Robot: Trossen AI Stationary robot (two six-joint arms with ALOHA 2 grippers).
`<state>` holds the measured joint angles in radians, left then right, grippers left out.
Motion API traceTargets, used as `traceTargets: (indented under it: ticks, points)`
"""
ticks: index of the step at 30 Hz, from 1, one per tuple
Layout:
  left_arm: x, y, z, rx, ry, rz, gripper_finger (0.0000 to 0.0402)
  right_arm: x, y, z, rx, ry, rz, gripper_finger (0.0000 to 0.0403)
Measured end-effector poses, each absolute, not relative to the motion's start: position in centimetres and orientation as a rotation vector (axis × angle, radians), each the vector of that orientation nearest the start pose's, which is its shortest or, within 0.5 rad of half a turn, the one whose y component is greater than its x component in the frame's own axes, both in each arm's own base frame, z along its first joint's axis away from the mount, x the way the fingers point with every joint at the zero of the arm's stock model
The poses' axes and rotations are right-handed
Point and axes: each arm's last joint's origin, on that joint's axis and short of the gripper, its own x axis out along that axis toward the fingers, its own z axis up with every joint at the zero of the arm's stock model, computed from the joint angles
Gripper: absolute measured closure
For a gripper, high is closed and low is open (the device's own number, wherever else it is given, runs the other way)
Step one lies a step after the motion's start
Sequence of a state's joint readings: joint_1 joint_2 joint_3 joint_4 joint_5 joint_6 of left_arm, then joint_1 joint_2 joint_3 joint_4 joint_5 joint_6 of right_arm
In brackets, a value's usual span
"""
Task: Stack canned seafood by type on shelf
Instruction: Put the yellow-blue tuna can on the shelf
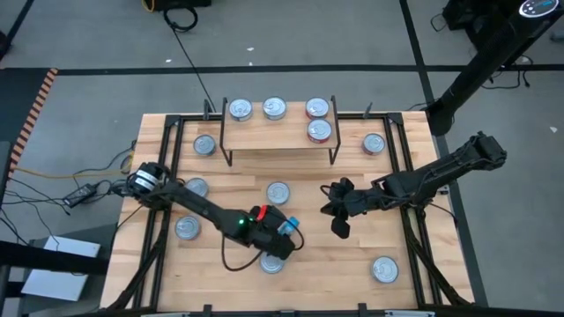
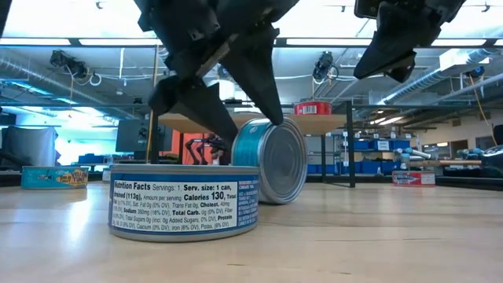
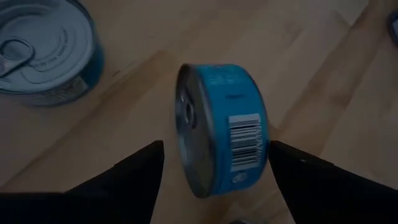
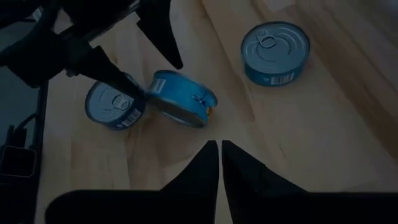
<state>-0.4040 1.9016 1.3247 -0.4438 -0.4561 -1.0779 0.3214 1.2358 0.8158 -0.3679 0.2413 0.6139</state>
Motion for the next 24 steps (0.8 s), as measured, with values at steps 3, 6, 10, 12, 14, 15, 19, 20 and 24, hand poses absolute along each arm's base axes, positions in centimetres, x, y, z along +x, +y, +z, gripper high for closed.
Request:
traceTargets:
  ticks: [3,6,10,12,14,15,19,20,24]
  points:
    - [37.0,-13.8,18.7,-0.564,0.777,0.523,0.0128,23.8,7.2,24.0,0.359,0.747,-0.156,0.037]
    - [37.6,-13.4,18.1,-0.534,0.779,0.496,0.0143,23.9,7.2,24.0,0.357,0.747,-0.155,0.037]
    - [38.3,-12.8,17.8,-0.543,0.774,0.484,0.0146,23.9,7.2,24.0,0.356,0.74,-0.152,0.037]
    - [38.3,-12.3,17.6,-0.54,0.791,0.497,0.0148,23.9,7.2,24.1,0.358,0.735,-0.15,0.037]
    - [38.4,-12.0,17.7,-0.539,0.789,0.498,0.0156,24.0,7.2,24.1,0.36,0.732,-0.149,0.037]
    - [38.4,-11.8,17.8,-0.526,0.793,0.493,0.0163,24.0,7.3,24.1,0.361,0.73,-0.148,0.037]
    - [38.7,-11.9,18.5,-0.476,0.788,0.454,0.0216,24.0,7.3,24.2,0.362,0.723,-0.146,0.037]
    - [38.8,-11.9,18.7,-0.461,0.792,0.446,0.0234,24.0,7.3,24.2,0.362,0.724,-0.146,0.037]
    - [39.3,-12.1,19.9,-0.413,0.79,0.412,0.0262,24.0,7.3,24.2,0.359,0.722,-0.144,0.037]
